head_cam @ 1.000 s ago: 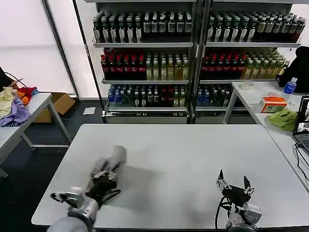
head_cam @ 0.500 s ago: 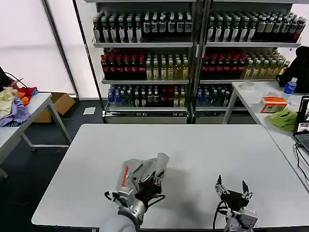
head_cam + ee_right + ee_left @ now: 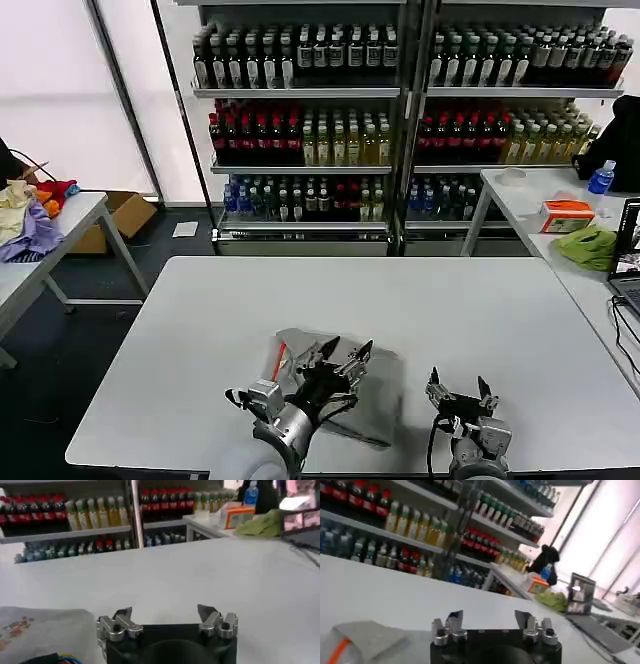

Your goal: Fold and organize the clothes.

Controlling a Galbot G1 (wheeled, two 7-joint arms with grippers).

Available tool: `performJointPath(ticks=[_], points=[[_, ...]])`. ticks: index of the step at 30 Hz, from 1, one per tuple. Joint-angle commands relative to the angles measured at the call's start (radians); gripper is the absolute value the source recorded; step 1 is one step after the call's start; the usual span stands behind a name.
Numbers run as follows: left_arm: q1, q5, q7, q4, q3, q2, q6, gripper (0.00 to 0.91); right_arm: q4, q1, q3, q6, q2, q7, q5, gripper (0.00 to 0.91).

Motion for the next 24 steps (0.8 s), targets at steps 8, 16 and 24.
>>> performJointPath(ticks=[8, 16, 24], points=[[-0.002, 0.126, -0.037, 0.025, -0.284, 0.205, 0.011, 0.907, 0.013, 0.106, -0.141, -0.122, -0.029, 0.053, 0.420, 0.907], [0.023, 0.155, -0.038, 0.019, -0.330, 0.218, 0.001, 0.907, -0.023, 0.117, -0.166, -0.121, -0.002, 0.075, 0.433, 0.746], [0.042, 0.163, -0.044, 0.014, -0.334, 0.205, 0.004, 0.907, -0.048, 0.114, -0.164, -0.088, -0.003, 0.067, 0.416, 0.000]])
